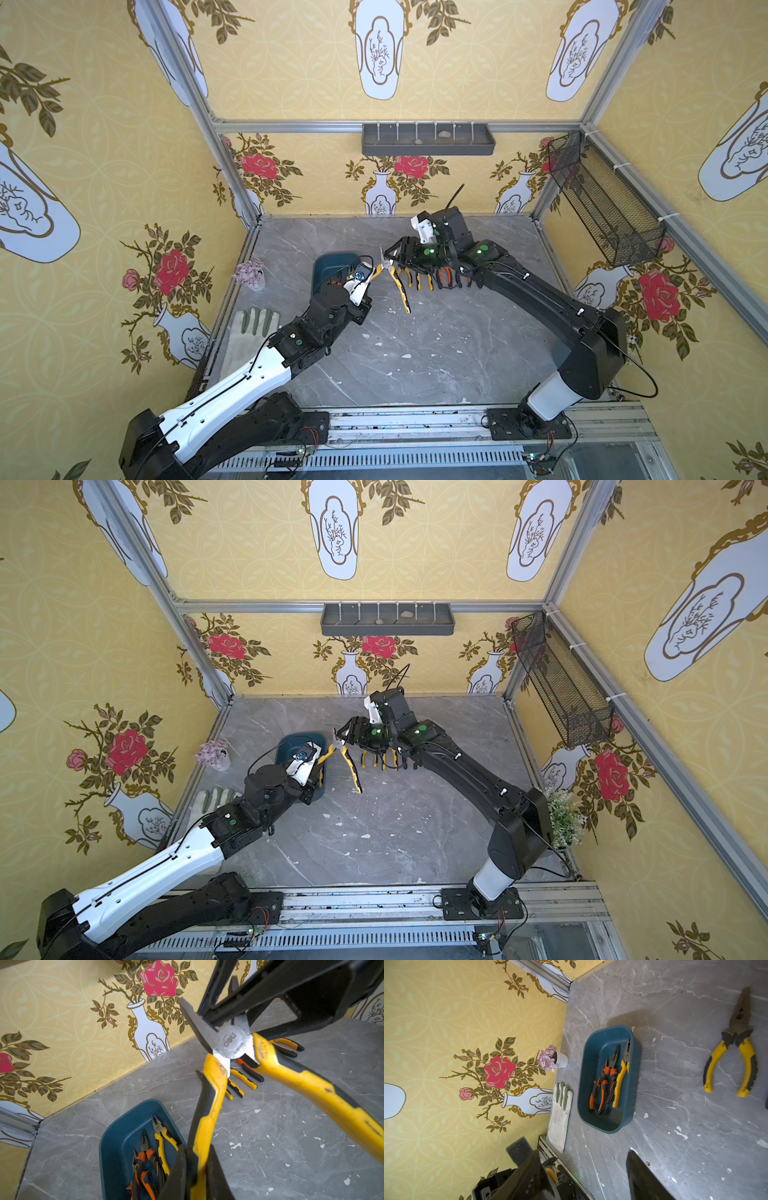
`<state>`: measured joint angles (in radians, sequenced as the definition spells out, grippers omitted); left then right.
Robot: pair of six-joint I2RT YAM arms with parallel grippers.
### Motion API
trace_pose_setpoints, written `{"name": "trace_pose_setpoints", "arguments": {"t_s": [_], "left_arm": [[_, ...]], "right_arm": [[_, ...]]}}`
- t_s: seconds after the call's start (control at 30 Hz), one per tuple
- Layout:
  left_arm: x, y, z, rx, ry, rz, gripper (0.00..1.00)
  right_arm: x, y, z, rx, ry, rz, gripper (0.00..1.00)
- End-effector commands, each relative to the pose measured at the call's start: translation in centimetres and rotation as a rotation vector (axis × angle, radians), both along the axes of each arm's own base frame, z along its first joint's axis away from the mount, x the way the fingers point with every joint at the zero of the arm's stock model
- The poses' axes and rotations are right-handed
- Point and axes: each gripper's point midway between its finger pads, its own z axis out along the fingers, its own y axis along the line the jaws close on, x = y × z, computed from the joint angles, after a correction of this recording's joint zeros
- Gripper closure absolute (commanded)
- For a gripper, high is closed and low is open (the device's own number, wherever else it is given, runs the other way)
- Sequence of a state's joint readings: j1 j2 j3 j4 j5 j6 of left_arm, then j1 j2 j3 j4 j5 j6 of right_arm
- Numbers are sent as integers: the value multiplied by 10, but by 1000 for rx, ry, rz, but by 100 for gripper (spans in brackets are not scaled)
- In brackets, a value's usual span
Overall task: Take the pliers out of the storage box
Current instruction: Pick up the pliers from the storage box.
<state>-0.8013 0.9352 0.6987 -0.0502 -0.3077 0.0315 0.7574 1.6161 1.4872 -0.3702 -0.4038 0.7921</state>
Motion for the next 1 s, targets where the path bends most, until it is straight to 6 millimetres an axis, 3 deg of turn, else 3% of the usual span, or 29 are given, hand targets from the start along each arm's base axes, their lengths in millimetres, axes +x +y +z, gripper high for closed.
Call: {"name": "trace_pose_setpoints", "arguments": {"t_s": [0.0, 0.23, 0.47, 0.73, 0.97], "left_arm": [[1, -15, 26, -122, -63, -48, 100], [1, -14, 28, -126, -66, -45, 100], [-2, -9, 33, -138, -81, -37, 100], [-5, -8, 35, -144, -81, -44, 100], [-8, -1, 34, -131, -82, -30, 100]], "right_arm": [[-6, 17, 13, 69, -26, 55, 35], [-17, 25, 20, 109, -40, 81, 38], [-25, 4, 42, 177, -126, 18, 35], [-33, 8, 55, 257, -155, 69, 35], [-34, -19, 74, 272, -249, -31, 35]]}}
